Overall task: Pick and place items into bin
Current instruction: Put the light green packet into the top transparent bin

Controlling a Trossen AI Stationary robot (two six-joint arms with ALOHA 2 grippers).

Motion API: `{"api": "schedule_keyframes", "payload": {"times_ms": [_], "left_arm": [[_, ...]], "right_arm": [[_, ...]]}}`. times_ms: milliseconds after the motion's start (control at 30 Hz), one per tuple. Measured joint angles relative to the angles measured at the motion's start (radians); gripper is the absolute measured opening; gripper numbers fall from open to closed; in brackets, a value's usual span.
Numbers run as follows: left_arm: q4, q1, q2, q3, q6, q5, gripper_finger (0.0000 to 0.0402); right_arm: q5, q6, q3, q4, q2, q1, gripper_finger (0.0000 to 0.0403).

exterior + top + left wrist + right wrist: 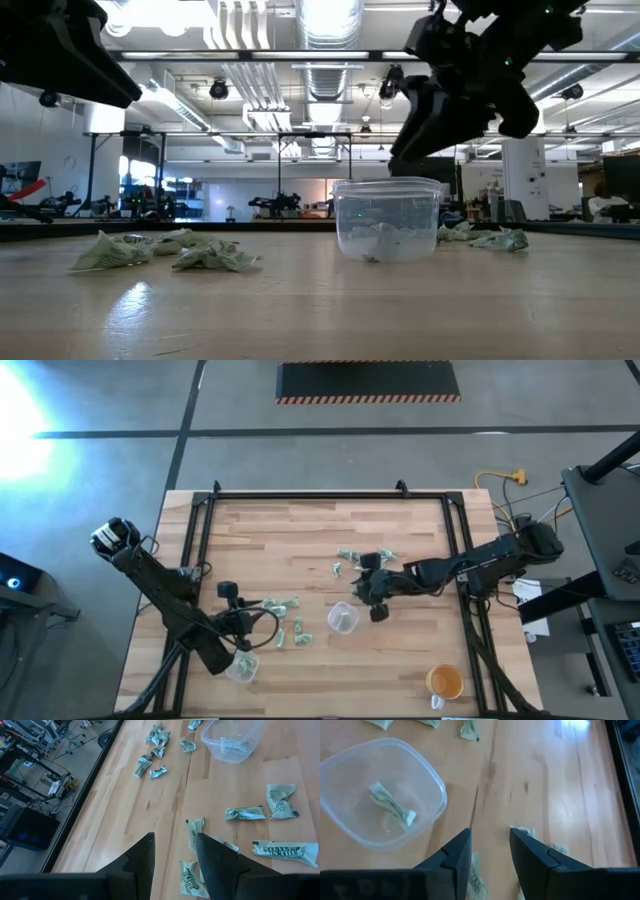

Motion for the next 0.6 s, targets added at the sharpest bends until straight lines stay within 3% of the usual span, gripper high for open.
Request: {"api": "schedule_keyframes", "payload": {"times_ms": [167, 300, 500, 600], "left_arm": [[0.001, 0.0, 0.0, -0.003, -0.001, 0.0, 0.0128], [0.01, 0.0, 0.0, -0.003, 0.0, 0.0, 0.0128], [0.01, 0.001, 0.0, -0.004, 0.0, 0.0, 0.0128], [0.014, 0.001, 0.0, -0.005, 0.0, 0.0, 0.0128]], "right_arm": [[0.082, 0.042, -0.046, -0.032, -0.006, -0.024, 0.0112], [0.081, 0.054, -0.094, -0.029, 0.0, -0.066, 0.0099], [-0.132, 0.02, -0.156, 0.106, 0.009, -0.141, 0.0085], [-0.184, 0.027, -0.168, 0.13, 0.02, -0.165, 0.0086]]}}
